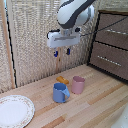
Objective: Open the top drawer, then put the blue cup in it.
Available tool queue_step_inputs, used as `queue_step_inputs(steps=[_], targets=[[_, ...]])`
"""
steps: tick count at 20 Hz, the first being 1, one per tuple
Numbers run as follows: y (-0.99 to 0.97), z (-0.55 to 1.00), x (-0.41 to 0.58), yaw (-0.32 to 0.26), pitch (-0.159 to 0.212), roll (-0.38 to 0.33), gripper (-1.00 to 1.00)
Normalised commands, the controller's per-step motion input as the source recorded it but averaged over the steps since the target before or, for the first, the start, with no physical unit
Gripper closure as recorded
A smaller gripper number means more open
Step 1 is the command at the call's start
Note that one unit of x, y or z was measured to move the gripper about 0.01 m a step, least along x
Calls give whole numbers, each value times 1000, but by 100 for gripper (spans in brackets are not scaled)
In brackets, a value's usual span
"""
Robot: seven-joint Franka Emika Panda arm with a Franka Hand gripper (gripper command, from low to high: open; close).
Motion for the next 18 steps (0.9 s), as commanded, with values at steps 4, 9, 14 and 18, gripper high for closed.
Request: queue_step_inputs(steps=[4, 9, 14, 18], targets=[[-272, 351, -86, 122, -33, -194, -100], [-291, 789, -71, 89, -15, -117, -100], [-334, 485, -134, 93, -26, -208, -100], [-329, 34, -136, 94, -5, -347, -100]])
